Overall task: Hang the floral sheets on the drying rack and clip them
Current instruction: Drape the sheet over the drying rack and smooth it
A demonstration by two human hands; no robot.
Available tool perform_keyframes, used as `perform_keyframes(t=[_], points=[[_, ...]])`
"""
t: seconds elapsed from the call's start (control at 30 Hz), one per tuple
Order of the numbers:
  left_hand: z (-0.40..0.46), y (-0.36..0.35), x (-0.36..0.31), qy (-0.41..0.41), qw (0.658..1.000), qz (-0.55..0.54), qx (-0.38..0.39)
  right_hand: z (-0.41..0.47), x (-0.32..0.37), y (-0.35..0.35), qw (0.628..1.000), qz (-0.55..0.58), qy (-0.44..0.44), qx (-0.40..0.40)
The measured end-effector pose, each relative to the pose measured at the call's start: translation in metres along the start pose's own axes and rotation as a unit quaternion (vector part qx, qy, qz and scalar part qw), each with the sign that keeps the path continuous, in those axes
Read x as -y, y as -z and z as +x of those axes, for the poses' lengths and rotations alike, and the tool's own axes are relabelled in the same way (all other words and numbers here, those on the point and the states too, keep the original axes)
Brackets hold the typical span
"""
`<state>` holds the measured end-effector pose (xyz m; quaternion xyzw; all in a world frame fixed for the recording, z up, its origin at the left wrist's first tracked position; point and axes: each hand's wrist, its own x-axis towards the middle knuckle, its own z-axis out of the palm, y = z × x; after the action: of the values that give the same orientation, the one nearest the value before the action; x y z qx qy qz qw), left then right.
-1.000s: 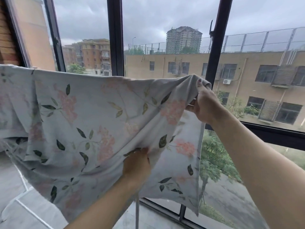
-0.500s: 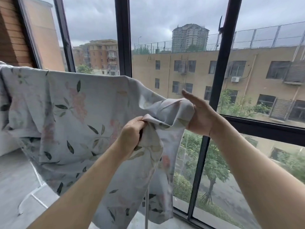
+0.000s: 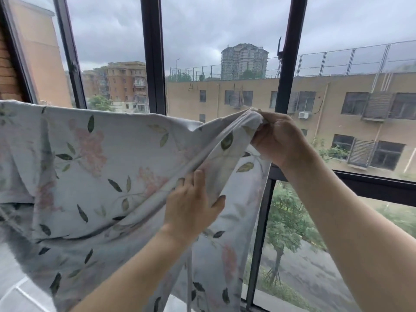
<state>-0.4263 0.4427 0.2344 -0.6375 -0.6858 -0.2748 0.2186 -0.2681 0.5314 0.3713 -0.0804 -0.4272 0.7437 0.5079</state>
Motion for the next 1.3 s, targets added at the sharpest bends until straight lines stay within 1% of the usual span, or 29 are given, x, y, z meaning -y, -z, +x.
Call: perform_keyframes(t=[0.03,0.07,0.1,0.17,0.2,0.23,0.3,0.33,0.4,0.47,0.53,0.6,0.67,0.7,0.77,0.8,0.83,0.87,0.9,0.93,1.0,1.03,1.1,1.2,1.23,1.3], points=[[0.000,-0.004,-0.007,-0.025,0.999,0.012,-0.028,-0.001,-0.001,-0.001,1.000,-0.003,-0.001,-0.014],[0.001,-0.010,-0.013,-0.048,0.998,0.032,-0.024,-0.003,-0.003,-0.004,1.000,-0.002,-0.002,-0.023],[0.001,-0.013,-0.017,-0.052,0.998,0.041,0.009,-0.004,-0.005,-0.006,0.999,-0.002,-0.004,-0.035],[0.002,-0.014,-0.016,-0.006,0.994,0.074,0.080,-0.005,-0.007,-0.008,0.998,0.000,-0.002,-0.067],[0.002,-0.017,-0.009,0.022,0.990,0.098,0.100,-0.004,-0.006,-0.006,0.996,0.009,0.002,-0.085],[0.001,-0.018,-0.001,0.031,0.988,0.115,0.103,-0.005,-0.004,-0.004,0.994,0.019,0.007,-0.103],[-0.002,-0.015,0.007,0.024,0.988,0.132,0.076,-0.005,0.000,0.002,0.992,0.033,0.010,-0.124],[-0.004,-0.011,0.007,0.008,0.989,0.136,0.059,-0.006,0.001,0.004,0.991,0.041,0.008,-0.125],[-0.002,-0.007,-0.003,-0.006,0.987,0.148,0.066,-0.005,0.000,0.006,0.990,0.063,0.003,-0.122],[0.004,-0.014,-0.013,0.011,0.983,0.159,0.088,-0.005,-0.002,0.003,0.991,0.078,-0.007,-0.111],[0.010,-0.018,-0.020,0.024,0.985,0.146,0.090,-0.006,-0.002,-0.002,0.991,0.087,-0.010,-0.101],[0.015,-0.013,-0.019,0.034,0.982,0.152,0.103,-0.009,-0.002,-0.002,0.991,0.085,-0.005,-0.104],[0.016,0.001,-0.014,0.027,0.982,0.143,0.117,-0.008,-0.001,-0.001,0.991,0.083,-0.001,-0.106],[0.017,0.011,-0.011,0.009,0.986,0.118,0.119,-0.009,0.001,0.000,0.991,0.090,0.003,-0.102],[0.019,0.035,-0.008,-0.063,0.990,0.021,0.124,-0.010,0.004,0.005,0.993,0.095,0.003,-0.063],[0.020,0.050,-0.009,-0.091,0.985,-0.039,0.140,-0.012,0.006,0.008,0.997,0.068,-0.003,-0.031],[0.024,0.064,-0.010,-0.100,0.978,-0.101,0.151,-0.015,0.007,0.013,0.999,0.030,-0.014,0.000],[0.031,0.077,-0.012,-0.088,0.969,-0.176,0.147,-0.017,0.008,0.021,0.999,-0.011,-0.027,0.030],[0.042,0.088,-0.013,-0.059,0.957,-0.251,0.135,-0.019,0.007,0.030,0.997,-0.043,-0.039,0.051],[0.053,0.100,-0.015,-0.024,0.942,-0.311,0.125,-0.022,0.004,0.038,0.995,-0.061,-0.050,0.057],[0.074,0.120,-0.019,0.029,0.913,-0.386,0.129,-0.031,-0.010,0.049,0.992,-0.098,-0.066,0.046],[0.084,0.127,-0.022,0.038,0.901,-0.410,0.136,-0.037,-0.018,0.050,0.987,-0.133,-0.076,0.039],[0.102,0.133,-0.032,0.023,0.889,-0.433,0.143,-0.049,-0.040,0.051,0.966,-0.230,-0.107,0.047],[0.124,0.137,-0.054,-0.014,0.870,-0.475,0.133,-0.064,-0.073,0.050,0.900,-0.390,-0.153,0.118],[0.131,0.137,-0.061,-0.022,0.866,-0.481,0.131,-0.066,-0.081,0.045,0.886,-0.414,-0.163,0.129],[0.142,0.138,-0.068,-0.036,0.874,-0.467,0.128,-0.067,-0.090,0.031,0.884,-0.432,-0.150,0.097]])
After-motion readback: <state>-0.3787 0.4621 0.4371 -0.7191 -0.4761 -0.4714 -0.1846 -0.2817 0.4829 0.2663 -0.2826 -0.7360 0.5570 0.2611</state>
